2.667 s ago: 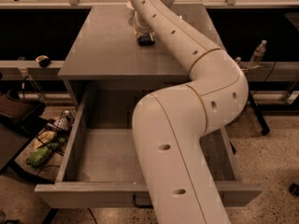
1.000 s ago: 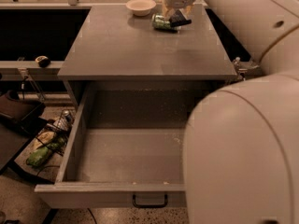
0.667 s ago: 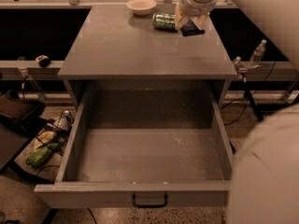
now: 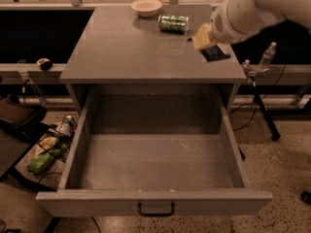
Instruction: Place rxbar blueberry into top drawer
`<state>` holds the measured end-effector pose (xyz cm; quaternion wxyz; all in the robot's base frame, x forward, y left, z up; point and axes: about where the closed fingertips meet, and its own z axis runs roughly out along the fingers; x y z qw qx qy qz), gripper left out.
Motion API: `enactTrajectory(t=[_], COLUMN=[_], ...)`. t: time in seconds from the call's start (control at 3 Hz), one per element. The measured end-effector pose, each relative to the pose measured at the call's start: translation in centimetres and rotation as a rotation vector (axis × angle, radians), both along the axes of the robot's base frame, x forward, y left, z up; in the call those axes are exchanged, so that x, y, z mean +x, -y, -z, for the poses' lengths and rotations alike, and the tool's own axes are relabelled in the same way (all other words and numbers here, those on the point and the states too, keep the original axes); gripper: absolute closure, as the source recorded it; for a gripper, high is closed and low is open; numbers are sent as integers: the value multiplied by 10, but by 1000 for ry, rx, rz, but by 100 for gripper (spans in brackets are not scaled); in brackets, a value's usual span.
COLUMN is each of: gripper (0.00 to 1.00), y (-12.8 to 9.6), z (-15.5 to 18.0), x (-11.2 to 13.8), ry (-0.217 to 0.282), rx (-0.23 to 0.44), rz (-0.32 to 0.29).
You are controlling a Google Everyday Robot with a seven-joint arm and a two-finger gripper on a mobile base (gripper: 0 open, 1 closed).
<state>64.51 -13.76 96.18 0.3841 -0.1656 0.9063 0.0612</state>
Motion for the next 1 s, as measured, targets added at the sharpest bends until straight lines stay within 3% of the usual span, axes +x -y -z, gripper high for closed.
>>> enactTrajectory(t=[0.33,0.67,1.0], gripper=[100,100,100], y=[-6,-14,-24], z=[46,135,182], x=[-37,-63,-78], ry=[21,-10,-33], rx=[10,93,137], rz=[-94,-186,-276])
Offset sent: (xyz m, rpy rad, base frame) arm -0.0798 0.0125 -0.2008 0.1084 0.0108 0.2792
